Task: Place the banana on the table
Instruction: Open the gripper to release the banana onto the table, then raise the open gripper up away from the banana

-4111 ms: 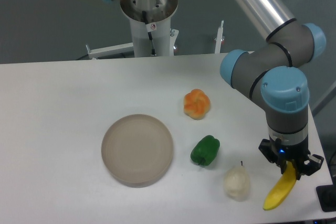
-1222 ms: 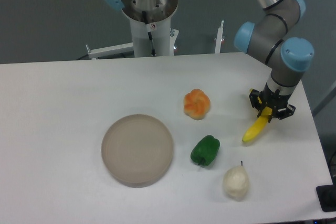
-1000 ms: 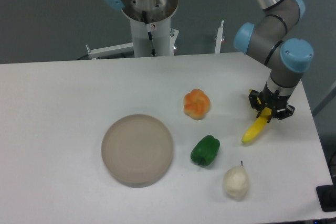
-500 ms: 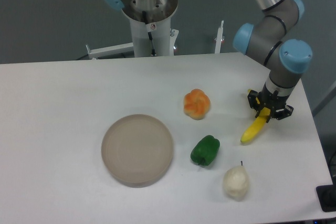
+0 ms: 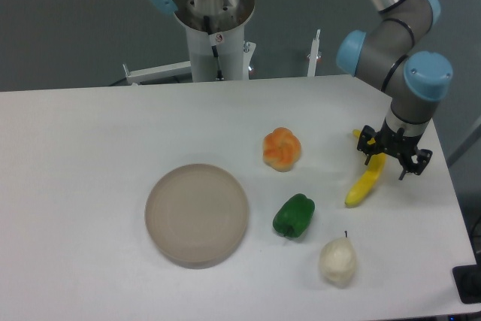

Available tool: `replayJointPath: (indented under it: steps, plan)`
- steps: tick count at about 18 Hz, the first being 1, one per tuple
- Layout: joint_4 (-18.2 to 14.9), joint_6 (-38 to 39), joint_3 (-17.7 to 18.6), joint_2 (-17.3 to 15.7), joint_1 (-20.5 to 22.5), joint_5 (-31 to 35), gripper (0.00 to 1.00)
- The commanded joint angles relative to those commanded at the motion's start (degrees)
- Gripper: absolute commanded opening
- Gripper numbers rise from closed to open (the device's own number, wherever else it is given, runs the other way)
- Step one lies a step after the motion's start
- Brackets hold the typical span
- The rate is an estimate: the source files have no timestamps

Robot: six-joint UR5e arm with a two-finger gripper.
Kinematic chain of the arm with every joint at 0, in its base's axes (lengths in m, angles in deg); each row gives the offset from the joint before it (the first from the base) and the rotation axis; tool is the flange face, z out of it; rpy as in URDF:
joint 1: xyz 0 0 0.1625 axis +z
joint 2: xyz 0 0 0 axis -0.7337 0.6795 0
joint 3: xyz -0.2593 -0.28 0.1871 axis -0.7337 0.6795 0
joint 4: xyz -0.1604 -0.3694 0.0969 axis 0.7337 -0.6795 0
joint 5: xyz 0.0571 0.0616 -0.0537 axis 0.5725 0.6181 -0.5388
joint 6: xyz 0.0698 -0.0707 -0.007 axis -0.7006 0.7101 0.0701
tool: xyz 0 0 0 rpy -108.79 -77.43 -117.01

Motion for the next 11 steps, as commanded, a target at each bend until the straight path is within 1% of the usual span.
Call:
replayJointPath:
  steps: [2, 4, 6, 7, 11]
  plan:
    - [-0.17, 0.35, -2.99, 0.0, -2.99, 0.44, 1.0]
    - [-0.18, 0.88, -4.66, -0.17, -5.01, 1.32, 1.0]
    - [-0.26, 0.88, -6.33, -1.05, -6.6, 1.32, 1.0]
    - [-0.7, 0.88, -7.64, -0.97, -7.04, 1.41, 1.0]
    - [-0.7, 0.7, -7.83, -0.88, -7.04, 2.38, 1.0]
